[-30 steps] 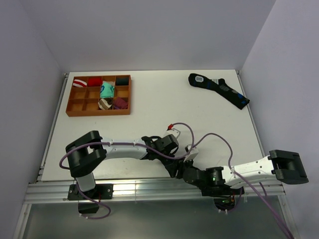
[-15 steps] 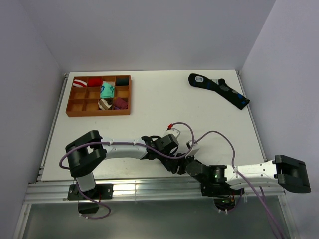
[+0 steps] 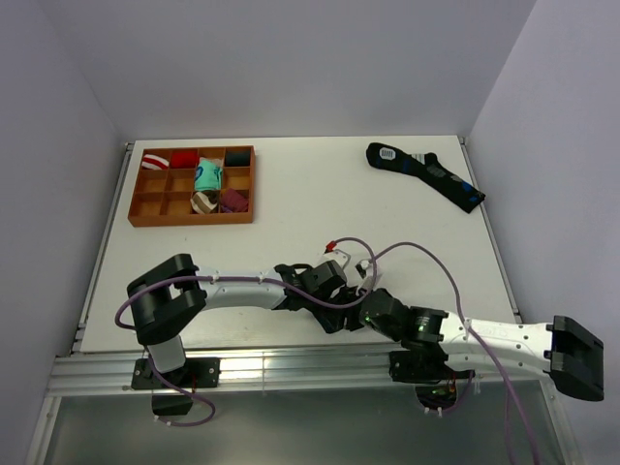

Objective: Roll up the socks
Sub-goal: Roll the sock at the center of the board.

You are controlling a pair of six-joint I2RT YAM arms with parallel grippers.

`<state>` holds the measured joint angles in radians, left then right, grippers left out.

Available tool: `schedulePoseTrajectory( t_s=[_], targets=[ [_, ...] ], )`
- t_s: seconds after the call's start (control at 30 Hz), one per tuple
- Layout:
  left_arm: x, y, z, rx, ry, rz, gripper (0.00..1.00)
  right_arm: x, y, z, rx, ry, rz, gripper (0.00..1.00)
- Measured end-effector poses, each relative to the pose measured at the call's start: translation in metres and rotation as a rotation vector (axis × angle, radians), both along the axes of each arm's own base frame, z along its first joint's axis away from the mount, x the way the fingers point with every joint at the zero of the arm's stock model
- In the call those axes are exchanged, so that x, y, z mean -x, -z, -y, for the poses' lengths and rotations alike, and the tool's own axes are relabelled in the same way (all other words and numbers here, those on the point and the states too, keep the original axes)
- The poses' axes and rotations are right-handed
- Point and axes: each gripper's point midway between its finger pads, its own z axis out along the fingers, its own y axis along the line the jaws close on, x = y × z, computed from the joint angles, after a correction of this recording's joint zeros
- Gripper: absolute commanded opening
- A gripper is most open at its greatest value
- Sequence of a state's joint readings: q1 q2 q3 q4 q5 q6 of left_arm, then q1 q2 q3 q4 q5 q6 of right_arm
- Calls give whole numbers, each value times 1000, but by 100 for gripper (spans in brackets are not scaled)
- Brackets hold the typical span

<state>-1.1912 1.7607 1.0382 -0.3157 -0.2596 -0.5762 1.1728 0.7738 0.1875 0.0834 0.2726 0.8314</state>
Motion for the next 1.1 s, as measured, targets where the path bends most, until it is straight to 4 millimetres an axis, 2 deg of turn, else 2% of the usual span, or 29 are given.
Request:
schedulePoseTrajectory(
  t_s=[0.13, 0.37, 0.53, 0.67, 0.83, 0.87, 0.93, 1.1],
  targets=[
    [0, 0, 0, 0, -1, -1, 0, 1, -1, 0, 45, -22, -29, 55],
    [0, 0, 0, 1, -1, -4, 0, 10, 18, -3, 99, -70, -89, 50],
    [0, 0, 0, 3, 0, -6, 0, 11, 21, -6, 98, -80, -95, 48],
    [0, 0, 0, 3, -1, -7, 0, 11, 21, -6, 99, -78, -95, 39],
    [0, 0, 0, 3, -1, -7, 0, 12, 29, -4, 109, -57, -129, 32],
    [0, 0, 0, 3, -1, -7, 1, 13, 31, -4, 107, -50, -138, 26],
    [-1, 0, 0, 3, -2, -7, 1, 14, 34, -2, 97, -31, -159, 24],
    [0, -1, 0, 6, -14, -12, 9, 17, 42, 4, 37, 48, -232, 20]
  ],
)
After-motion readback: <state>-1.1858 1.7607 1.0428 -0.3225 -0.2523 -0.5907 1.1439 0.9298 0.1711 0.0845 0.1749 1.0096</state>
